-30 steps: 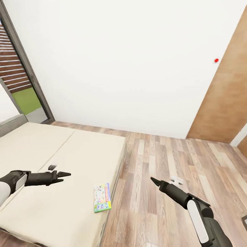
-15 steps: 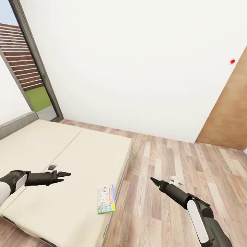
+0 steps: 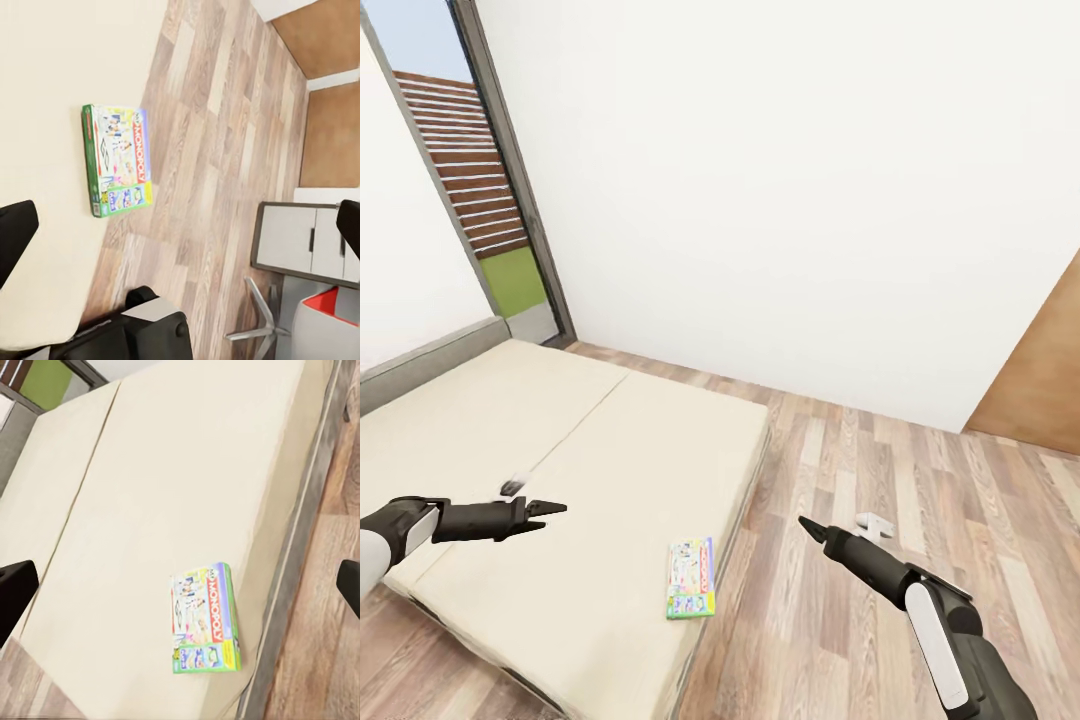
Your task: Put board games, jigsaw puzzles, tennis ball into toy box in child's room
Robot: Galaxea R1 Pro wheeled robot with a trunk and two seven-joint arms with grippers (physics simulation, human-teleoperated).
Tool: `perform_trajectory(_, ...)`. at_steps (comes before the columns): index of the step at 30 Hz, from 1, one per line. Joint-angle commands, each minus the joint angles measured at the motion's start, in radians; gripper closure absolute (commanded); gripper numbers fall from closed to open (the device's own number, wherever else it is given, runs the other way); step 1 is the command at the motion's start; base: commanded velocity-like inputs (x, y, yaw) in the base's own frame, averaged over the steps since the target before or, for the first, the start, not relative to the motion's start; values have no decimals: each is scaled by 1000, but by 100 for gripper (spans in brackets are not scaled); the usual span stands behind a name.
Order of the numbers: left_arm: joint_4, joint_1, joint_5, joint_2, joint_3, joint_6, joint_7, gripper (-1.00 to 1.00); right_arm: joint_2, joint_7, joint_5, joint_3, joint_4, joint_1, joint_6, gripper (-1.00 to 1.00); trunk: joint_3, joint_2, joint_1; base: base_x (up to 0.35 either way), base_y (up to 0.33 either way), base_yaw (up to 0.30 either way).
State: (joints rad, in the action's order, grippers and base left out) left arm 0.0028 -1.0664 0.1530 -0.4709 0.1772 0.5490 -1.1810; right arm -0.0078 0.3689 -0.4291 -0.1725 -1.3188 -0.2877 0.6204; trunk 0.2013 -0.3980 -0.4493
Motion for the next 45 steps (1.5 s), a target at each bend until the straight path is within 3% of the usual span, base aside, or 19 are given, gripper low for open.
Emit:
perform_trajectory(1, 0, -1, 10, 0, 8, 8, -3, -100, 0, 2, -3, -1, -1, -1, 7, -100, 2, -2, -1, 88, 0, 112)
perform_trajectory(45, 0, -1, 9, 0, 8, 8, -2, -100, 0, 4, -3, 1, -1, -1, 7, -100, -4, -2, -1, 41, -54, 105)
